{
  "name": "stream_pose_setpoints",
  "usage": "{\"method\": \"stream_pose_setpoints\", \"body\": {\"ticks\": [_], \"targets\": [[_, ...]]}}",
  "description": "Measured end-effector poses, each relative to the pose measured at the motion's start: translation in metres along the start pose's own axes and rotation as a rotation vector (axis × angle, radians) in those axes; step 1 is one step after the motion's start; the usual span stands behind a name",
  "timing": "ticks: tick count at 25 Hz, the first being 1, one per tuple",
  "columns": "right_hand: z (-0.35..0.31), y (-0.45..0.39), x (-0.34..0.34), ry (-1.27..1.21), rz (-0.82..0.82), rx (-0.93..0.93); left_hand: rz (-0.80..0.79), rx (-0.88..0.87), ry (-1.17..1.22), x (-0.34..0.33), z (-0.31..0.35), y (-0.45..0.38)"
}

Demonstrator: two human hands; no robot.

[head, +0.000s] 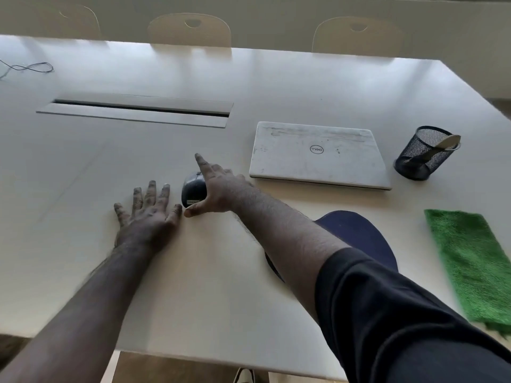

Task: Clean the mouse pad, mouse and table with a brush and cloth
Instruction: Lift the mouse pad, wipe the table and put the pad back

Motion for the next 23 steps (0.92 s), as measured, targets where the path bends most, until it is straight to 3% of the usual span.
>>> {"method": "stream_pose_setpoints", "body": {"ticks": [5, 12, 17, 23], "targets": [[0.000, -0.012, -0.004, 0.099, -0.006, -0.007, 0.040, 0.001, 0.000, 0.000, 0.001, 0.000], [0.002, 0.007, 0.010, -0.006, 0.091, 0.043, 0.041, -0.005, 0.019, 0.002, 0.001, 0.000], [0.036, 0.079, 0.055, -0.028, 0.220, 0.102, 0.049, -0.004, 0.024, 0.003, 0.000, 0.001], [0.131, 0.196, 0.084, 0.004, 0.179, -0.122, 0.060, 0.004, -0.033, 0.001, 0.003, 0.000]]}}
Point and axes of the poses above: each hand's wrist, its own y-axis away from the middle knuckle, its own x-axis out of the back of the hand, z = x × y, the point moved 4 cm from there along -y, towards the middle knuckle, and after that the axes turned 5 degrees about z, right-handed, at the moved point
